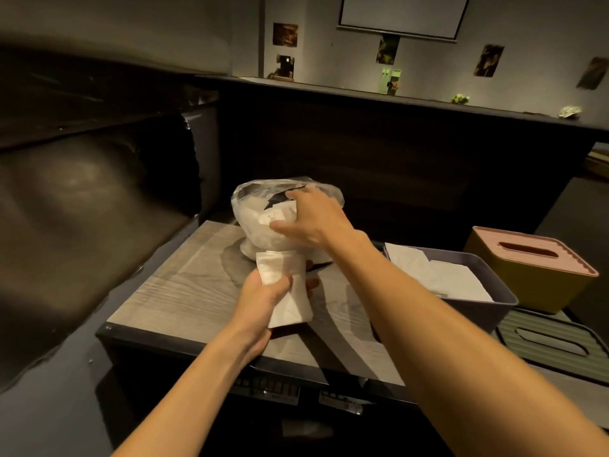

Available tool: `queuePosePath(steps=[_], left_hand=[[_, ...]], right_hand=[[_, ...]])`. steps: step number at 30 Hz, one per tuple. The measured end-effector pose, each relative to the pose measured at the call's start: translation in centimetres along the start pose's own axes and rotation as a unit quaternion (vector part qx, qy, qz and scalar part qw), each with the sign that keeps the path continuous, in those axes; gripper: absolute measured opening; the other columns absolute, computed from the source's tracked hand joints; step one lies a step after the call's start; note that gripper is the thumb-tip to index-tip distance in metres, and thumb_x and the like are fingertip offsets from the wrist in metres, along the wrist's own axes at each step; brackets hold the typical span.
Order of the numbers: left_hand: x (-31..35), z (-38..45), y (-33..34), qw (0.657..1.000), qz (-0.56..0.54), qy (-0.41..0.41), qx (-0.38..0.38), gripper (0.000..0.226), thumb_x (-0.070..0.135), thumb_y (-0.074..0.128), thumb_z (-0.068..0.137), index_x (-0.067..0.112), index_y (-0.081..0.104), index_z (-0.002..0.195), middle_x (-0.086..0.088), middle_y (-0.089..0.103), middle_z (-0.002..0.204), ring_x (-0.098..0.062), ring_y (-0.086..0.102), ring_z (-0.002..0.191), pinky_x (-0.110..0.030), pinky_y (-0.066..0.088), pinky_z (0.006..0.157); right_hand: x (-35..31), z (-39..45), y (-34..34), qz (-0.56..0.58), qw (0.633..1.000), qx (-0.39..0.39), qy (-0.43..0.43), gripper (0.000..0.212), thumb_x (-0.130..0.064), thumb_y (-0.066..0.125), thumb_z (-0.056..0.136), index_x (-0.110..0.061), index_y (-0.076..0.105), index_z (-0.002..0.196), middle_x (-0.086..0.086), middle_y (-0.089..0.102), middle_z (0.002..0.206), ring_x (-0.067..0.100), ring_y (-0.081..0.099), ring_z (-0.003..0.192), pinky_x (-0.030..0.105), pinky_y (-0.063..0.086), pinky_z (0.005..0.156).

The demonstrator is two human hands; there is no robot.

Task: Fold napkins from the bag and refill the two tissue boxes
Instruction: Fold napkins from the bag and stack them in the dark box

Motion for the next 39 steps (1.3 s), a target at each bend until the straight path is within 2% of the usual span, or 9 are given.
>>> queuePosePath(steps=[3, 7, 12, 16, 20, 24, 29, 34, 39], left_hand=[[-0.3, 0.0, -0.2, 1.0, 0.003, -0.008, -0.001, 0.026, 0.002, 0.056, 0.102, 0.014, 0.068, 0.121, -0.017, 0.076, 0.112, -0.036, 0.072, 0.109, -0.06, 0.054, 0.1], [-0.4, 0.3, -0.3, 1.0, -0.001, -0.01, -0.004, 0.025, 0.004, 0.057, 0.102, 0.015, 0.069, 0.12, -0.015, 0.076, 0.113, -0.034, 0.072, 0.111, -0.062, 0.051, 0.104], [-0.5, 0.3, 0.0, 1.0, -0.002, -0.015, -0.008, 0.024, 0.003, 0.056, 0.102, 0.015, 0.069, 0.118, -0.015, 0.077, 0.112, -0.034, 0.072, 0.109, -0.06, 0.052, 0.103], [-0.4, 0.2, 0.0, 1.0, 0.004, -0.011, -0.009, 0.025, 0.002, 0.056, 0.102, 0.013, 0.069, 0.12, -0.015, 0.077, 0.112, -0.033, 0.072, 0.109, -0.058, 0.053, 0.103], [-0.3, 0.1, 0.2, 1.0, 0.008, -0.012, -0.015, 0.024, 0.001, 0.054, 0.102, 0.012, 0.069, 0.118, -0.014, 0.078, 0.108, -0.029, 0.075, 0.102, -0.051, 0.057, 0.095], [-0.6, 0.2, 0.1, 1.0, 0.003, -0.022, -0.012, 0.025, 0.001, 0.054, 0.102, 0.011, 0.067, 0.121, -0.016, 0.077, 0.109, -0.032, 0.075, 0.102, -0.053, 0.057, 0.095], [-0.8, 0.1, 0.1, 0.999, -0.012, -0.033, -0.01, 0.022, 0.002, 0.055, 0.102, 0.01, 0.067, 0.118, -0.019, 0.076, 0.111, -0.036, 0.073, 0.107, -0.057, 0.054, 0.099], [-0.6, -0.2, 0.2, 0.998, -0.027, -0.049, -0.008, 0.018, 0.006, 0.055, 0.102, 0.006, 0.069, 0.114, -0.021, 0.077, 0.108, -0.034, 0.074, 0.104, -0.05, 0.058, 0.094], [-0.5, -0.6, 0.5, 0.996, -0.058, -0.068, -0.026, 0.023, 0.01, 0.051, 0.104, 0.01, 0.066, 0.122, -0.02, 0.076, 0.112, -0.032, 0.074, 0.107, -0.049, 0.059, 0.092]], right_hand=[[0.5, 0.9, 1.7, -0.065, 0.996, -0.066, 0.008, 0.073, -0.058, 0.065, 0.09, -0.024, 0.047, 0.153, 0.012, 0.05, 0.148, 0.029, 0.049, 0.134, 0.045, 0.038, 0.108], [0.2, 1.3, 0.8, -0.078, 0.997, -0.016, -0.021, 0.042, -0.045, 0.056, 0.1, -0.023, 0.066, 0.135, 0.007, 0.067, 0.132, 0.029, 0.06, 0.122, 0.041, 0.043, 0.097], [-0.2, 1.3, 0.3, -0.052, 0.998, 0.01, -0.043, 0.04, -0.047, 0.054, 0.101, -0.027, 0.069, 0.133, 0.006, 0.069, 0.13, 0.027, 0.061, 0.122, 0.044, 0.041, 0.105], [-0.5, 1.6, -0.4, -0.059, 0.994, 0.072, -0.061, 0.029, -0.03, 0.052, 0.101, -0.021, 0.077, 0.11, 0.002, 0.076, 0.105, 0.025, 0.068, 0.103, 0.039, 0.041, 0.098], [-1.5, 1.6, -0.5, -0.097, 0.985, 0.072, -0.121, 0.034, -0.03, 0.055, 0.101, -0.031, 0.068, 0.133, 0.001, 0.07, 0.13, 0.025, 0.062, 0.123, 0.044, 0.037, 0.107], [-1.7, 1.9, -1.6, -0.122, 0.975, 0.116, -0.145, 0.028, -0.027, 0.052, 0.106, -0.027, 0.077, 0.119, 0.002, 0.077, 0.11, 0.029, 0.069, 0.103, 0.043, 0.052, 0.091], [-1.0, 1.5, -4.6, -0.032, 0.974, 0.193, -0.117, 0.024, -0.027, 0.059, 0.105, -0.023, 0.074, 0.123, 0.003, 0.077, 0.114, 0.029, 0.073, 0.102, 0.048, 0.059, 0.084], [0.5, 0.8, -7.4, 0.028, 0.955, 0.285, -0.082, 0.023, -0.021, 0.059, 0.105, -0.017, 0.07, 0.125, 0.006, 0.074, 0.116, 0.028, 0.071, 0.103, 0.045, 0.061, 0.08], [1.7, -0.7, -8.7, 0.168, 0.943, 0.281, -0.057, 0.023, -0.02, 0.065, 0.102, -0.015, 0.07, 0.124, -0.001, 0.071, 0.116, 0.005, 0.064, 0.1, 0.018, 0.056, 0.085]])
Point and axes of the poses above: each hand's wrist, its own z-axis towards the middle knuckle, its own y-axis out of the palm, x = y × z, the point moved 10 cm from there along z, towards the middle knuckle
